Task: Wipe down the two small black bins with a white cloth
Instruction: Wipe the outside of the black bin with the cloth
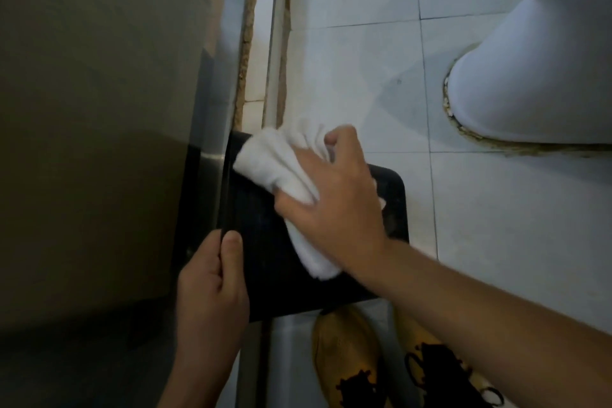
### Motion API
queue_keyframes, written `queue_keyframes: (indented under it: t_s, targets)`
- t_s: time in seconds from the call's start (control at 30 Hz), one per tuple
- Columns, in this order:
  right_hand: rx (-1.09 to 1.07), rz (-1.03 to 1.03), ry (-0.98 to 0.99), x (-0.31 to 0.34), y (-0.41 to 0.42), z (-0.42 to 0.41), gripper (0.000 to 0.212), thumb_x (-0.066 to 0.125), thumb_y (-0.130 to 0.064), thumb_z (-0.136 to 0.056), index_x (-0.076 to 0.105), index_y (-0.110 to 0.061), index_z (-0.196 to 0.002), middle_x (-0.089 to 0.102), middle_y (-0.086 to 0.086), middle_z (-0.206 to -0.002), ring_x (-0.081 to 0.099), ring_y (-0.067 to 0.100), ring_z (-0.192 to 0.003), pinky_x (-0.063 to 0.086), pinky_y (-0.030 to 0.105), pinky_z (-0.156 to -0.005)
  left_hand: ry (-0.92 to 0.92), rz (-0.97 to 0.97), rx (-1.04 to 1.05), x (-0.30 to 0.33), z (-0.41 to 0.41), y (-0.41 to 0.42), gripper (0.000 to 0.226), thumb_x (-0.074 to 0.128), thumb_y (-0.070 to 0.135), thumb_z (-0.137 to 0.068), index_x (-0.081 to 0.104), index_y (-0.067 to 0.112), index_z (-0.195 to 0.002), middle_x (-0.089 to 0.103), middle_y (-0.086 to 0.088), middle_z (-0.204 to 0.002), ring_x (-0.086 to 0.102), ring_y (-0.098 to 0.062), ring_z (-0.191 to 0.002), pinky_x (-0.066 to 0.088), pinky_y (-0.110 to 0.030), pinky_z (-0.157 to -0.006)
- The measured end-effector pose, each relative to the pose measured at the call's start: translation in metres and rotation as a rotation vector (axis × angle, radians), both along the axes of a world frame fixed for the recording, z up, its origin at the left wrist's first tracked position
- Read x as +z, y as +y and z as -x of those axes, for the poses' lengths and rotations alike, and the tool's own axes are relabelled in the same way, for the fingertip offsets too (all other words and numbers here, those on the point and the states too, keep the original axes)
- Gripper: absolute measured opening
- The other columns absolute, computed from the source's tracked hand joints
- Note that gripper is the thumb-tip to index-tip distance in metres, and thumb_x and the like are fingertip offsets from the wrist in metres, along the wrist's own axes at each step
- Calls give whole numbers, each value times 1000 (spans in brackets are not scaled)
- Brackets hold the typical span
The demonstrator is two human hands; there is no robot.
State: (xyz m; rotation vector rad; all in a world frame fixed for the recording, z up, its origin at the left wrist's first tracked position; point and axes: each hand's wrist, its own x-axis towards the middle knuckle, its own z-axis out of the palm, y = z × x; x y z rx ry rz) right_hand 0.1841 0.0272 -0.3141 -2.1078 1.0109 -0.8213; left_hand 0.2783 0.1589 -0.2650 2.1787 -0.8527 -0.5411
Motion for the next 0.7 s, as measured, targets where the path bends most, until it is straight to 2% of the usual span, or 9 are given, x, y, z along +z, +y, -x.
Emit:
queue_keyframes:
  t_s: [0.1, 0.13, 0.23, 0.33, 0.43, 0.53, 0.63, 0.7]
  targets:
    - [136, 45, -73, -2, 60, 22, 53, 62, -36, -83, 58, -17, -133, 48, 10, -105, 50, 23, -90, 48, 40, -73, 131, 23, 7, -4, -4, 2, 17, 56, 15, -89, 58, 7, -74, 60, -10, -67, 55, -5, -55, 43, -19, -49]
    - [166, 73, -87, -5, 72, 29, 52, 62, -33, -84, 59, -18, -134, 50, 11, -102, 52, 24, -88, 48, 41, -72, 188, 21, 27, -6, -3, 4, 17, 58, 11, -90, 57, 6, -74, 60, -9, -65, 56, -4, -55, 45, -18, -50]
    - [315, 188, -70, -20, 62, 45, 59, 73, -38, -77, 63, -18, -131, 45, 8, -104, 51, 23, -86, 46, 37, -70, 193, 15, 44, -8, -4, 7, 35, 45, 9, -100, 49, 5, -65, 52, -8, -56, 46, -7, -45, 39, -20, -42]
    - [419, 330, 18, -35, 25, 63, 60, 73, -45, -78, 62, -20, -132, 40, 5, -105, 43, 21, -89, 33, 26, -76, 60, -9, -11, -4, -3, 2, 38, 45, 14, -100, 47, 5, -64, 44, -13, -55, 38, -8, -45, 30, -23, -42]
    - [269, 267, 19, -40, 8, 63, 53, 69, -41, -83, 66, -14, -128, 44, 9, -100, 40, 17, -87, 33, 24, -76, 36, -23, -15, -1, -1, 0, 38, 45, 18, -100, 47, 5, -64, 44, -16, -58, 37, -9, -45, 29, -24, -41]
    - [71, 162, -17, -34, 11, 45, 49, 63, -41, -86, 68, -8, -122, 38, 1, -98, 39, 12, -86, 37, 24, -69, 24, -41, 2, -1, 1, 0, 38, 44, 21, -100, 49, 7, -66, 47, -16, -64, 38, -10, -45, 31, -30, -41]
    - [-115, 15, 5, -17, 4, 16, 51, 57, -47, -84, 65, -12, -121, 32, -3, -101, 44, 15, -86, 48, 32, -72, 1, -46, 29, -2, 6, 3, 39, 44, 19, -100, 45, 10, -63, 42, -4, -54, 39, -9, -45, 28, -22, -41]
    - [-151, -45, 26, -2, -3, -3, 48, 55, -50, -82, 65, -16, -115, 34, 0, -101, 46, 19, -88, 50, 37, -75, 40, -36, 56, -1, 8, 4, 40, 43, 17, -101, 44, 10, -62, 42, 4, -51, 38, -6, -45, 27, -19, -41]
